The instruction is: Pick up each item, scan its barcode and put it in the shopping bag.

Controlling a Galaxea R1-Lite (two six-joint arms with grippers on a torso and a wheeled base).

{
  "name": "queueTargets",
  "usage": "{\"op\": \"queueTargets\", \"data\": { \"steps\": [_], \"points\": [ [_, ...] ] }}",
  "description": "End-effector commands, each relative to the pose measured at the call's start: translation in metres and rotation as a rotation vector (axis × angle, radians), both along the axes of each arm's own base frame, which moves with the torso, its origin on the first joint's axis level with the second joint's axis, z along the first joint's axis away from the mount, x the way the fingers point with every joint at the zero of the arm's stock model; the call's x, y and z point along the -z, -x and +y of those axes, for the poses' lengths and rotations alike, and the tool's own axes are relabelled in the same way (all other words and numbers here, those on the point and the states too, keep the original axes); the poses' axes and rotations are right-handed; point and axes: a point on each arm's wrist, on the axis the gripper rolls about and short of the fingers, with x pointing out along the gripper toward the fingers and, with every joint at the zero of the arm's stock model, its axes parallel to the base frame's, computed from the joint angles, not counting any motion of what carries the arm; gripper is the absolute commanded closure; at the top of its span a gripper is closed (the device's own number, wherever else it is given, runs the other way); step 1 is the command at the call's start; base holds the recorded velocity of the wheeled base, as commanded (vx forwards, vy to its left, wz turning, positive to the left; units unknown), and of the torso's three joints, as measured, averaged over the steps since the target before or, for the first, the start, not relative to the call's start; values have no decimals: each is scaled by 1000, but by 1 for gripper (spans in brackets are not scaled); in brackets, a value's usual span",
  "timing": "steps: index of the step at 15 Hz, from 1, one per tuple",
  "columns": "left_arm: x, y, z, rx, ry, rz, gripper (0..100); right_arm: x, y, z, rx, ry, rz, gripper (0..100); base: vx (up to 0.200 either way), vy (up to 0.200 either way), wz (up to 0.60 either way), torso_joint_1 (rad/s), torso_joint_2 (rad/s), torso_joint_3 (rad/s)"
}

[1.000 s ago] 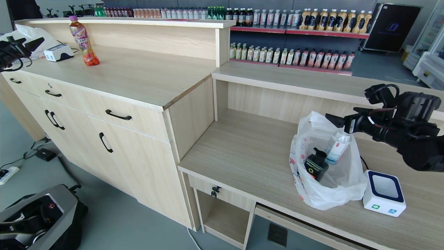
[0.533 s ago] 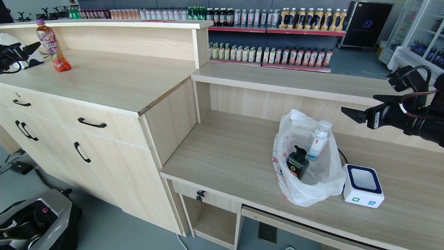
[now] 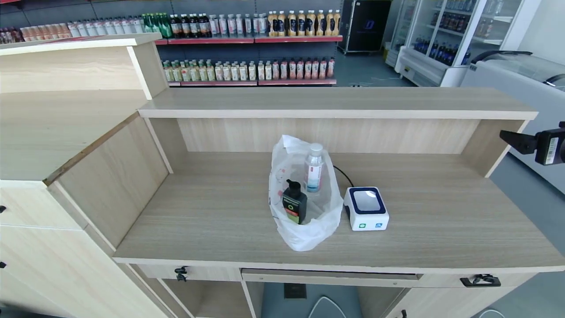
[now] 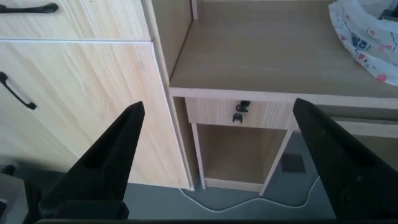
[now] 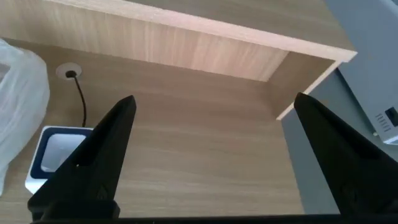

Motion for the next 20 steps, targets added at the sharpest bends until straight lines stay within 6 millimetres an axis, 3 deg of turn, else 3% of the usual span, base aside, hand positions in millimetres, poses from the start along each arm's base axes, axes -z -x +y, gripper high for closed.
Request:
{"op": "queueTargets", "data": {
  "steps": [1, 5, 6, 7, 9, 11, 14, 20],
  "points": [
    [0, 0, 0, -1, 0, -1, 0, 11, 41, 5, 35, -41, -2, 0, 0, 0, 0, 0, 0, 0],
    [0, 0, 0, -1, -1, 0, 0, 106, 152, 30, 55, -59, 70, 0, 0, 0, 0, 0, 0, 0],
    [0, 0, 0, -1, 0, -1, 0, 124, 168, 34, 43, -68, 83, 0, 0, 0, 0, 0, 0, 0],
    [0, 0, 0, -1, 0, -1, 0, 148, 197, 41, 22, -158, 117, 0, 0, 0, 0, 0, 0, 0],
    [0, 0, 0, -1, -1, 0, 0, 181, 234, 43, 134, -168, 204, 0, 0, 0, 0, 0, 0, 0],
    [0, 0, 0, -1, 0, -1, 0, 183, 250, 43, 86, -169, 45, 0, 0, 0, 0, 0, 0, 0],
    [0, 0, 0, -1, -1, 0, 0, 186, 257, 43, 50, -184, -46, 0, 0, 0, 0, 0, 0, 0],
    [0, 0, 0, -1, -1, 0, 0, 186, 257, 43, 50, -186, -47, 0, 0, 0, 0, 0, 0, 0]
  ]
}}
